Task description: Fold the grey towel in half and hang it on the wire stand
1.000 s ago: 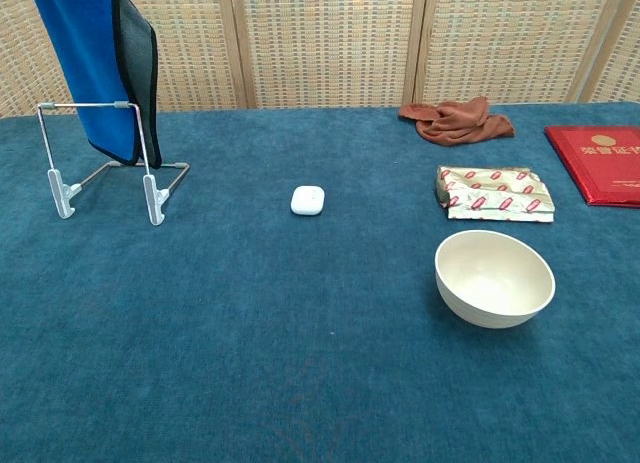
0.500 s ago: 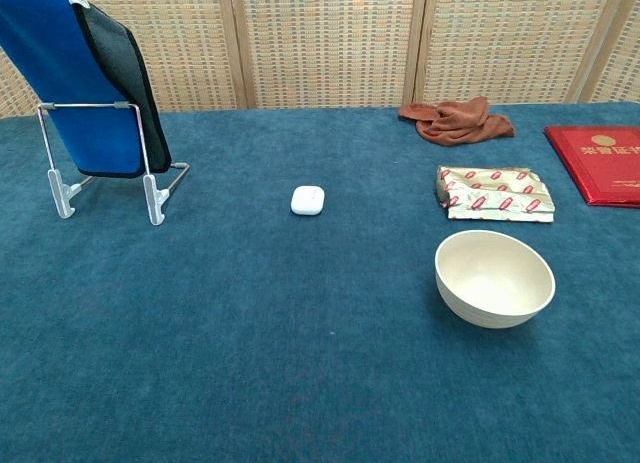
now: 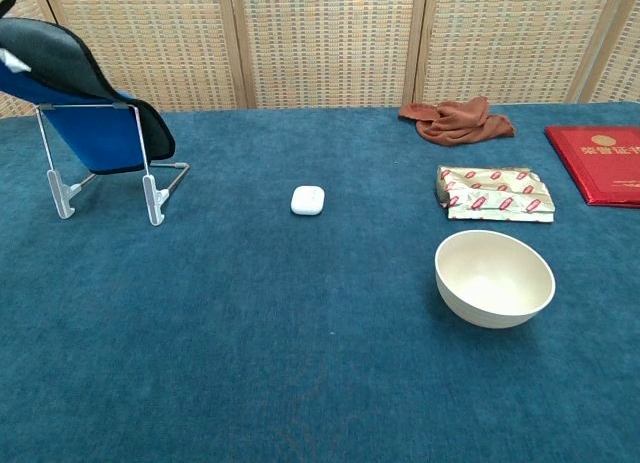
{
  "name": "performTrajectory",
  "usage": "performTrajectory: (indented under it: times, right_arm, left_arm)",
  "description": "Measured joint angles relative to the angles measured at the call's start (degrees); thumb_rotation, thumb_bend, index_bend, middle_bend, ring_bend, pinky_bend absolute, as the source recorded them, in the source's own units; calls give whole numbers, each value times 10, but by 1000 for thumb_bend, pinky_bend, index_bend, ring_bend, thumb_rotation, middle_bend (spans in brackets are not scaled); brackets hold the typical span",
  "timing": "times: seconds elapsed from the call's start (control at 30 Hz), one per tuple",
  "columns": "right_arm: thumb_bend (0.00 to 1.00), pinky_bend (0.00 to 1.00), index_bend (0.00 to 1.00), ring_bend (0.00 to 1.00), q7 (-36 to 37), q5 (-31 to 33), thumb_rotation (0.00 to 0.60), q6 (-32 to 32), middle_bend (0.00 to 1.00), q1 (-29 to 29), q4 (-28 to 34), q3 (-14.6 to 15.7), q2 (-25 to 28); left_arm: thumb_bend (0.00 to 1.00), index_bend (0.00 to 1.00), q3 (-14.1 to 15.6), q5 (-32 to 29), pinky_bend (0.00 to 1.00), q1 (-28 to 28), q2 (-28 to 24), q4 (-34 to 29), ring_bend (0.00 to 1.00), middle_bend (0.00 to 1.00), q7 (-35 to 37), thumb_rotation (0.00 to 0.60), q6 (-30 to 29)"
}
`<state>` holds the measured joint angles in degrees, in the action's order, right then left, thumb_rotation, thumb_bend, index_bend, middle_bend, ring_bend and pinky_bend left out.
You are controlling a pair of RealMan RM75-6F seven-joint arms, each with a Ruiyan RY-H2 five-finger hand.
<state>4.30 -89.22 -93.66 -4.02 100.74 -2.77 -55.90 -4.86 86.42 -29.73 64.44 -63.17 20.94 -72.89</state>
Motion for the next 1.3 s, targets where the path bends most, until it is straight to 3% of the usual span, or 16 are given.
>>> performTrajectory:
  times: [0.13,0.2,0.23,0.3,0.37,0.4,0.6,0.97,1.1,1.3]
  right_arm:
    - [0,0,50,0,5,-10,600,-8,0,-3,0,3,2]
    - [0,0,50,0,7,-16,600,-13,0,-5,0,5,3]
    - [0,0,50,0,8,-18,600,-14,0,-6,0,6,3]
    - [0,0,51,0,11,-22,600,-18,0,-8,0,7,4]
    - [0,0,51,0,13,-25,600,-21,0,-9,0,8,5]
    - [0,0,51,0,15,-26,600,-23,0,-10,-1,8,6]
    - [0,0,51,0,25,-28,600,-28,0,-13,-3,9,9]
    - [0,0,50,0,32,-36,600,-33,0,-15,-4,11,12]
    - [0,0,50,0,34,-37,600,-35,0,-16,-3,11,12]
    - [0,0,51,0,28,-35,600,-37,0,-16,-4,8,9]
  left_arm:
    - [554,677,23,12,0,18,30,28,0,0,-28,600,2]
    - [550,615,28,14,0,21,41,33,0,0,-36,600,5]
    - [540,555,30,15,0,22,48,34,0,0,-40,600,7]
    - [478,230,33,17,0,23,57,35,0,0,-43,600,13]
    - [414,31,37,20,0,23,66,34,0,0,-47,600,18]
    - [380,0,38,22,0,23,68,33,0,0,-50,600,18]
    - [229,0,43,37,0,25,75,37,0,0,-62,600,5]
    - [225,0,32,25,0,47,50,11,0,0,-40,600,-32]
    - [226,0,28,13,0,62,29,-28,0,0,-42,600,-44]
    - [225,0,28,-25,0,99,-17,-152,0,0,-92,600,-56]
